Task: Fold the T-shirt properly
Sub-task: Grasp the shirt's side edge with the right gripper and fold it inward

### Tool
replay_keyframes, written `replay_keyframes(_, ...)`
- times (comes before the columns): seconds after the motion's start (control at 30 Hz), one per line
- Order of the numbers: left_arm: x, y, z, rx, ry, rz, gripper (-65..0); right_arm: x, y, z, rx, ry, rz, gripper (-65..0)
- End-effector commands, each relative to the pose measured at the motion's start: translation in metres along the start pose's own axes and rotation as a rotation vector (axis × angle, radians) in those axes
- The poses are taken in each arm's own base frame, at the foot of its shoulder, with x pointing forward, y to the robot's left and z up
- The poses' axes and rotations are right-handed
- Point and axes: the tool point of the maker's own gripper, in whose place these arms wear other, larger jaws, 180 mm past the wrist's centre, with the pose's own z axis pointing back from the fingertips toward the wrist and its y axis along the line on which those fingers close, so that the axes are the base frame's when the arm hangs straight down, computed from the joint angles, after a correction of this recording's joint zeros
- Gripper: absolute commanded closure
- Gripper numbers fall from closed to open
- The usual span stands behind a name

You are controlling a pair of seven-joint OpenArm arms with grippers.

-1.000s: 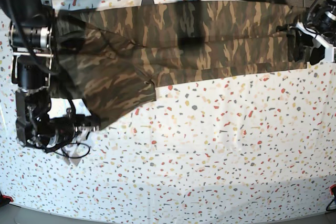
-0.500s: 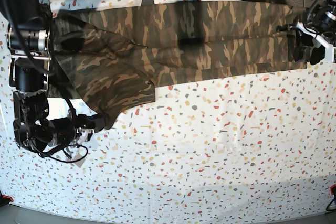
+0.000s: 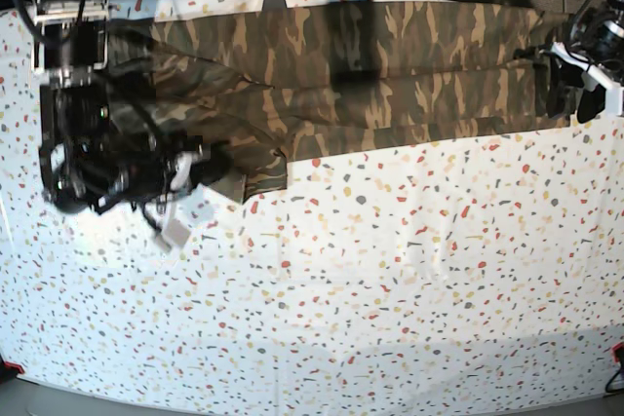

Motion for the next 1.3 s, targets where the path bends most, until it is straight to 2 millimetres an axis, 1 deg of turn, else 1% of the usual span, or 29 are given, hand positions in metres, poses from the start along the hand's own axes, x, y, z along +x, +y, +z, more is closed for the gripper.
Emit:
replay_keyframes(0.0, 0.014, 0.001, 0.002, -0.007, -0.045, -0.016, -30.2, 0.011, 0.008, 0.011, -0.004, -0.046, 0.053, 0.0)
replay_keyframes(0.1, 0.014, 0.001, 0.002, -0.007, -0.045, -0.016, -30.2, -0.01, 0.038, 0.01, 0.018, -0.033, 0.107, 0.0)
replay_keyframes(0.23, 0.014, 0.001, 0.002, -0.007, -0.044, -0.016, -30.2, -0.037, 0.073, 0.01, 0.055, -0.01, 0.147, 0.0)
replay_keyframes(0.33, 0.014, 0.001, 0.002, -0.007, -0.045, -0.016, -30.2, -0.053, 0.094, 0.012, 0.079, 0.006, 0.165, 0.0)
replay_keyframes(0.4, 0.014, 0.001, 0.002, -0.007, -0.045, -0.016, -30.2, -0.063, 0.104, 0.012, 0.094, 0.018, 0.165, 0.0)
replay_keyframes(0.5, 0.014, 0.001, 0.002, -0.007, -0.045, -0.016, -30.2, -0.074, 0.11, 0.011, 0.109, 0.035, 0.154, 0.0)
replay_keyframes(0.63, 0.015, 0.001, 0.002, -0.007, -0.046, -0.017, -30.2, -0.083, 0.115, 0.01, 0.124, 0.049, 0.138, 0.0)
replay_keyframes(0.77, 0.015, 0.001, 0.002, -0.007, -0.046, -0.017, -30.2, -0.092, 0.127, 0.009, 0.175, 0.051, 0.106, 0.0)
replay_keyframes(0.9, 0.015, 0.001, 0.002, -0.007, -0.045, -0.017, -30.2, -0.097, 0.14, 0.01, 0.234, 0.041, 0.075, 0.0)
replay_keyframes(1.1, 0.015, 0.001, 0.002, -0.007, -0.049, -0.017, -30.3, -0.096, 0.14, 0.01, 0.234, 0.04, 0.075, 0.0)
replay_keyframes(1.13, 0.015, 0.001, 0.002, -0.007, -0.049, -0.017, -30.2, -0.096, 0.14, 0.01, 0.234, 0.04, 0.075, -1.4)
replay_keyframes(1.2, 0.015, 0.001, 0.002, -0.007, -0.049, -0.017, -30.2, -0.096, 0.14, 0.01, 0.235, 0.038, 0.075, -12.7)
replay_keyframes(1.27, 0.015, 0.001, 0.002, -0.007, -0.049, -0.017, -30.2, -0.096, 0.141, 0.01, 0.238, 0.035, 0.074, -21.6)
